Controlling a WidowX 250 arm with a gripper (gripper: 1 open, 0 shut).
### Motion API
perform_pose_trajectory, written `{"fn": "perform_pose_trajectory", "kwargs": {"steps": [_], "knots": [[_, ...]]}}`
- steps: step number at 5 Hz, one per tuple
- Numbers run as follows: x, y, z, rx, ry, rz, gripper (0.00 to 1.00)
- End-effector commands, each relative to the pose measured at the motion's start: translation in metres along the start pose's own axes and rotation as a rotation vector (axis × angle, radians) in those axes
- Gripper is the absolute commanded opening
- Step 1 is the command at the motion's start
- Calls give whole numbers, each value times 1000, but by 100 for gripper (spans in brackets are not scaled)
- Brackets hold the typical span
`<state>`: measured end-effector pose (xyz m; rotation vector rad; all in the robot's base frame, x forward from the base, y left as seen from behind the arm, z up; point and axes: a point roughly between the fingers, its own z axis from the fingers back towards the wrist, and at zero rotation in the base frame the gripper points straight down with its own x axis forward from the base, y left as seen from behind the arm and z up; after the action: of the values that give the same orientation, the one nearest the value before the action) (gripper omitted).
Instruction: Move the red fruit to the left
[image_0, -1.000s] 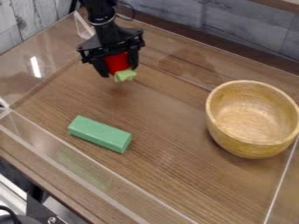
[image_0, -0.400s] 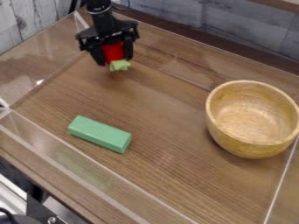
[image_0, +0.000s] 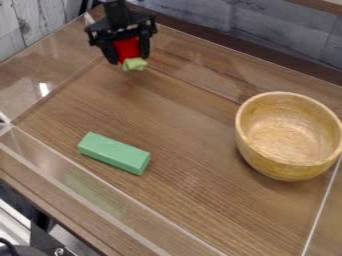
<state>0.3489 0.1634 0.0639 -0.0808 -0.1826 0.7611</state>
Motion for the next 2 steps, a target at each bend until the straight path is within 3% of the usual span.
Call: {"fn": "perform_pose_trajectory", "kwargs": {"steps": [1, 2], "knots": [[7, 5, 13, 0, -41, 15, 0], [0, 10, 8, 14, -25, 24, 0]]}}
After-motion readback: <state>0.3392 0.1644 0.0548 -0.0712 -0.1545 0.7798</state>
